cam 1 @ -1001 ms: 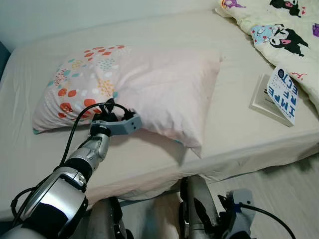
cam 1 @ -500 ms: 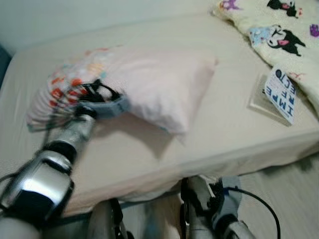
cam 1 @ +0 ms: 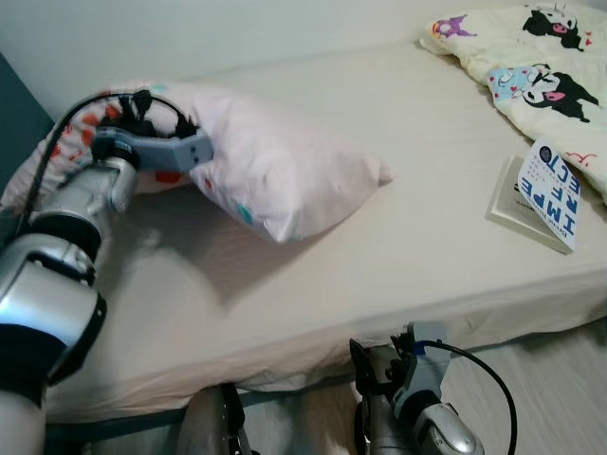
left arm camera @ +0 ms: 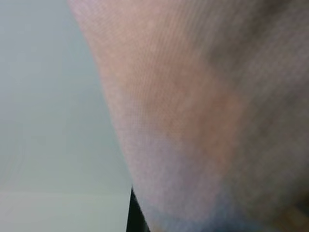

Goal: Clean up the room

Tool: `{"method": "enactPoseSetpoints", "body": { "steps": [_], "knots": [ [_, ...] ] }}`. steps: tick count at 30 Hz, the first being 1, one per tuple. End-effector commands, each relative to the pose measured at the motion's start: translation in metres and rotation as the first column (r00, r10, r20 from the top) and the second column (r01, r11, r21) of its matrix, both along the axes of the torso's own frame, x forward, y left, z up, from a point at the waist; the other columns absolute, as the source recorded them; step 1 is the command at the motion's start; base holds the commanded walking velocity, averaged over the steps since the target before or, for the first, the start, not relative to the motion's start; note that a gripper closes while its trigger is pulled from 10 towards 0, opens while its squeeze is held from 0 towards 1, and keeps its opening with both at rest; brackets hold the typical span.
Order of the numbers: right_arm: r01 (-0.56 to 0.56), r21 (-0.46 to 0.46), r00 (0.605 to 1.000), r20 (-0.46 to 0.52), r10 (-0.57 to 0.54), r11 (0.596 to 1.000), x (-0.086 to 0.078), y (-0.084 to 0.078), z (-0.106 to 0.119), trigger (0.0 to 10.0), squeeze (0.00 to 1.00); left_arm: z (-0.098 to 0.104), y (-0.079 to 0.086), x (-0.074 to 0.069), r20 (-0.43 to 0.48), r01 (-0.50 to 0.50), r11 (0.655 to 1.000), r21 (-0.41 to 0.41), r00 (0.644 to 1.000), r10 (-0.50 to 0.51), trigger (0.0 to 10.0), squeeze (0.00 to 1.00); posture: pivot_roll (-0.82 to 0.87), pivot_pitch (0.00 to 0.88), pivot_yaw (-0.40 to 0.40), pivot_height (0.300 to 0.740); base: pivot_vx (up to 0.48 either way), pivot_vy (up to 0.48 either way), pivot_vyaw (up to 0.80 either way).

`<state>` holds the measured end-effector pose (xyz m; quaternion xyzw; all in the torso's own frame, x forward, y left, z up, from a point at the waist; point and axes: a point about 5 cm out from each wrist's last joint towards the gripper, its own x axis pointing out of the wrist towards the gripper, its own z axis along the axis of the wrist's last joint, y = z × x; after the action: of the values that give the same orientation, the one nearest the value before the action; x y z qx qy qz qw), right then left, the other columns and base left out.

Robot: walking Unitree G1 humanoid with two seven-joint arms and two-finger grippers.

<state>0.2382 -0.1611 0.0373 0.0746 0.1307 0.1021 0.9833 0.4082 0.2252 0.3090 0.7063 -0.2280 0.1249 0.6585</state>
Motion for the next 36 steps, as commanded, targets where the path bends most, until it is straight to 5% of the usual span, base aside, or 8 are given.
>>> {"method": "enactPoseSetpoints", "body": {
  "steps": [1,11,19,22,26,36],
  "knots": [
    [0.017,0.013,1.0,-0.023,-0.017,1.0,-0.005,-0.001,-0.007,10.0,0.0,0.018,0.012,-0.004,0.053,-0.032,0.999,0.018,0.998,0.031,0.0,0.0,-0.22,0.169,0.126,0.581,0.0,0.0,0.0],
    [0.022,0.019,1.0,-0.015,-0.021,1.0,-0.002,-0.001,-0.01,10.0,0.0,0.025,0.001,-0.001,-0.035,-0.001,0.983,0.185,0.999,0.007,0.0,0.0,-0.21,0.167,0.13,0.581,0.0,0.0,0.0],
    [0.025,0.022,1.0,-0.015,-0.025,0.999,-0.003,0.0,-0.011,10.0,0.0,0.018,0.006,0.002,-0.107,-0.061,0.946,0.317,0.989,0.099,0.0,0.0,-0.21,0.174,0.138,0.581,0.0,0.0,0.0],
    [0.028,0.024,1.0,-0.013,-0.028,0.999,-0.004,0.0,-0.012,10.0,0.0,0.008,0.02,0.001,-0.181,-0.12,0.934,0.336,0.965,0.189,0.0,0.0,-0.21,0.175,0.137,0.581,0.0,0.0,0.0],
    [0.027,0.026,1.0,-0.015,-0.026,0.999,-0.004,0.0,-0.013,10.0,0.0,-0.02,0.049,-0.004,-0.332,-0.225,0.918,0.328,0.882,0.334,0.0,0.0,-0.21,0.174,0.132,0.581,0.0,0.0,0.0],
    [0.019,0.025,1.0,-0.017,-0.019,1.0,-0.004,0.0,-0.014,10.0,0.0,-0.045,0.088,-0.02,-0.397,-0.362,0.886,0.29,0.797,0.456,0.0,0.0,-0.21,0.172,0.126,0.581,0.0,0.0,0.0]
  ]
}}
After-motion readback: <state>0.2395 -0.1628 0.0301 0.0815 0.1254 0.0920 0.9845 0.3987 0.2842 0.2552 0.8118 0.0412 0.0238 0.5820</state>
